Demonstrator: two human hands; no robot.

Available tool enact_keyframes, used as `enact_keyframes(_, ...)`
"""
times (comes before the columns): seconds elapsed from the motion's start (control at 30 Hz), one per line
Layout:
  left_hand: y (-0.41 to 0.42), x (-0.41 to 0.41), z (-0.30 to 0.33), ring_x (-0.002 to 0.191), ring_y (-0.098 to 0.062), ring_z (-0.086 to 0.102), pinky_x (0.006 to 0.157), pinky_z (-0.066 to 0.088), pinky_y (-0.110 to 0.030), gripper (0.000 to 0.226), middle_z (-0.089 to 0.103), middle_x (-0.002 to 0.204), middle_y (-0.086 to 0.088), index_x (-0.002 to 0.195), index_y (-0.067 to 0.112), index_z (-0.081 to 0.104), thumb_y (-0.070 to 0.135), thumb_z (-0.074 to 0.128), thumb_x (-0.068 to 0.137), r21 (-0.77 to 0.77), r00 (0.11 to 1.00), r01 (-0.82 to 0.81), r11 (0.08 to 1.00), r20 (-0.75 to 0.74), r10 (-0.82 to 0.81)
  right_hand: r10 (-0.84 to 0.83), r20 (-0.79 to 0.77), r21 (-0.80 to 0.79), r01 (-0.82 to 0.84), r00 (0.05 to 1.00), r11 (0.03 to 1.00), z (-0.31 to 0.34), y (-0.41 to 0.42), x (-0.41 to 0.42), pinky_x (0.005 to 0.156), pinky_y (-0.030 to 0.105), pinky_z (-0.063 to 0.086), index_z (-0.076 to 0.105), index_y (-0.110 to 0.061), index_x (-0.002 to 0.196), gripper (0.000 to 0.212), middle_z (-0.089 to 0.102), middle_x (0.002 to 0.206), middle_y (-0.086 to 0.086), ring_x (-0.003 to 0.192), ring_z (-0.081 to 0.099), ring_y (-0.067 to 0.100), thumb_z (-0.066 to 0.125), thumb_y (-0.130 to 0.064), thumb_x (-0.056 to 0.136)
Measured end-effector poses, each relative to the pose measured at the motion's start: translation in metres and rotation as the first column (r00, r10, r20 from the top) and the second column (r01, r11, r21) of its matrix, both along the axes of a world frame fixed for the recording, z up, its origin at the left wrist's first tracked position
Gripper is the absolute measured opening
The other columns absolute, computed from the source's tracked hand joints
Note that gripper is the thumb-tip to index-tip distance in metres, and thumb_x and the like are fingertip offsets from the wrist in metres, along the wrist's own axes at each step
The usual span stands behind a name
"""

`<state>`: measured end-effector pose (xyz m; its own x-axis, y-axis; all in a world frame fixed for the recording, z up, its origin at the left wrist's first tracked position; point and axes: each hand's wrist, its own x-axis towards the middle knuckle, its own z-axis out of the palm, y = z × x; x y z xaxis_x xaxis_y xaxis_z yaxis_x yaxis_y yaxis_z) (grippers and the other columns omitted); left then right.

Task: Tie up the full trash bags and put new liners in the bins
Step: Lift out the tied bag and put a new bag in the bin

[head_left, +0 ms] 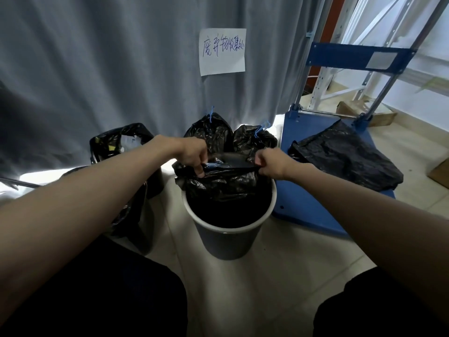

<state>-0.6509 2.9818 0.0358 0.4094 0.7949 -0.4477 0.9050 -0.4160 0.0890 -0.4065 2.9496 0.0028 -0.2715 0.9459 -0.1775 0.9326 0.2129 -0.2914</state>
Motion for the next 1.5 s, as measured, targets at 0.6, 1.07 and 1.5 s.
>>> enact_keyframes(0.6,-0.021,0.017,-0.001,0.052,-0.010,0.057,0.056,0.047,-0.022,0.029,0.064,0.067,0.002,0.072,0.024,0.060,0.026,0.088,0.065,-0.062,0.993,0.021,0.998,-0.118,-0.028,0.305,0.055,-0.233,-0.284,0.951,0.930,0.004,-0.025,0.016,0.059,0.031,0.041,0.051,-0.016,0.071,0.045,0.053,0.066,0.000,0.062,0.047,0.014,0.085,-0.044,0.064)
enact_keyframes(1.07,-0.076,0.027,-0.009,0.059,0.000,0.049,0.045,0.037,-0.008,0.026,0.058,0.064,0.014,0.085,0.016,0.072,0.016,0.087,0.064,-0.073,0.969,0.190,0.979,-0.144,-0.199,0.307,-0.040,-0.310,-0.304,0.951,0.901,0.007,-0.062,0.001,0.060,0.021,0.050,0.064,-0.021,0.083,0.037,0.068,0.066,-0.012,0.059,0.059,-0.004,0.087,-0.042,0.064)
enact_keyframes(1.5,-0.107,0.028,-0.010,0.067,-0.009,0.061,0.068,0.052,-0.026,0.012,0.064,0.062,0.012,0.074,0.024,0.074,0.027,0.082,0.065,0.002,0.910,0.368,0.930,-0.205,-0.360,0.443,0.089,-0.270,-0.406,0.892,0.873,-0.003,-0.088,-0.013,0.077,0.031,0.056,0.071,-0.022,0.081,0.012,0.065,0.070,-0.011,0.071,0.062,0.007,0.078,-0.016,0.075)
